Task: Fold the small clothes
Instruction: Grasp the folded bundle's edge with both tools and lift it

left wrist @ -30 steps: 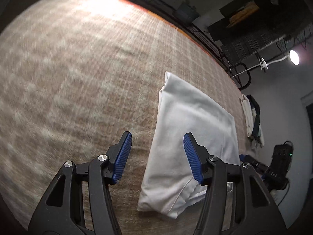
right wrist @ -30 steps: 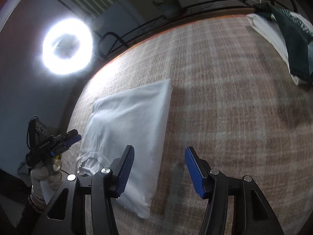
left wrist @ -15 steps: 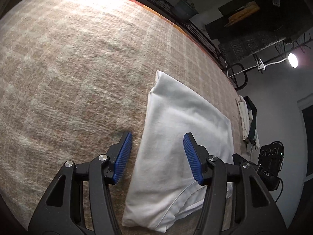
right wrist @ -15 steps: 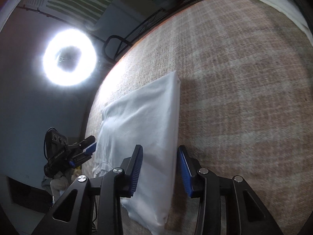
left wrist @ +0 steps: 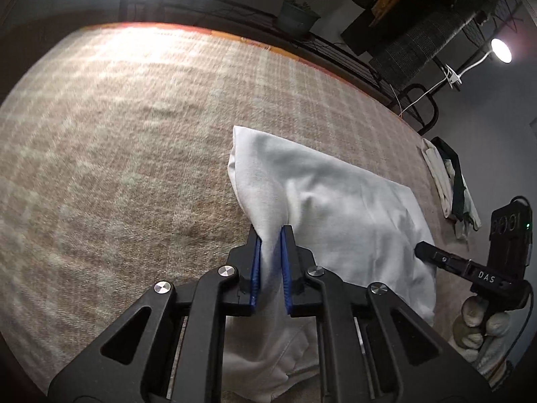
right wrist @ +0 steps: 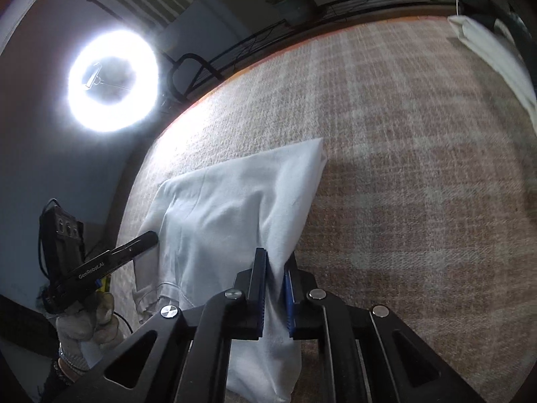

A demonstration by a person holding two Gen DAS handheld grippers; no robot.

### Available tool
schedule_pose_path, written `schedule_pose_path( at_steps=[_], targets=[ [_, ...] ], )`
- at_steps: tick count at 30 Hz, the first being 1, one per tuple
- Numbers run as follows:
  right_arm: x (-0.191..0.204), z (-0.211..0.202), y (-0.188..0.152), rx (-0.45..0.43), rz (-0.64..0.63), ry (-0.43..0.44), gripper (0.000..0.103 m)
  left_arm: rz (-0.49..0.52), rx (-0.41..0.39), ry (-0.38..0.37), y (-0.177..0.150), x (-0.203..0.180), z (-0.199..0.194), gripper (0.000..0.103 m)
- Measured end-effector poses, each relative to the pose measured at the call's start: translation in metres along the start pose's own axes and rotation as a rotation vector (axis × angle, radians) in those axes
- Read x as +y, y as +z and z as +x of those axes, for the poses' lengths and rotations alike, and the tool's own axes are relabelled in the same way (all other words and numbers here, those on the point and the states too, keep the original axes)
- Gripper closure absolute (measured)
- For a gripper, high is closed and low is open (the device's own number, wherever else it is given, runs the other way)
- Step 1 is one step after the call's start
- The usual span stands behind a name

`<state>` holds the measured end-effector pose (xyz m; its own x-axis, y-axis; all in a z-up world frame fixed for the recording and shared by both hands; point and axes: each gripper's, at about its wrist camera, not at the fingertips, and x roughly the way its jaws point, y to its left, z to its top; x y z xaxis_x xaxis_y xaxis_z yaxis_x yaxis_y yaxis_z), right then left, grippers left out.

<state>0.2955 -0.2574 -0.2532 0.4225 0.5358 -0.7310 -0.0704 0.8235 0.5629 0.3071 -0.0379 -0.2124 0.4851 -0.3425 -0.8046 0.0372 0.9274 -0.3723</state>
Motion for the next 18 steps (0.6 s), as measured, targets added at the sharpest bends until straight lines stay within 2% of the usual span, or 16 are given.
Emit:
schedule_pose_path(
  at_steps=[10,18],
  targets=[
    [0.039,-0.036,-0.002,-0.079,-0.143,-0.098,0.097,0.101,-0.065,0.002,-0.011,-0.037,-0.034,0.095],
    [0.051,-0.087,-0.005,-0.167,-0.205,-0.139,0.097,0.215,-0.139,-0.009,-0.024,-0.091,-0.063,0.095]
  ],
)
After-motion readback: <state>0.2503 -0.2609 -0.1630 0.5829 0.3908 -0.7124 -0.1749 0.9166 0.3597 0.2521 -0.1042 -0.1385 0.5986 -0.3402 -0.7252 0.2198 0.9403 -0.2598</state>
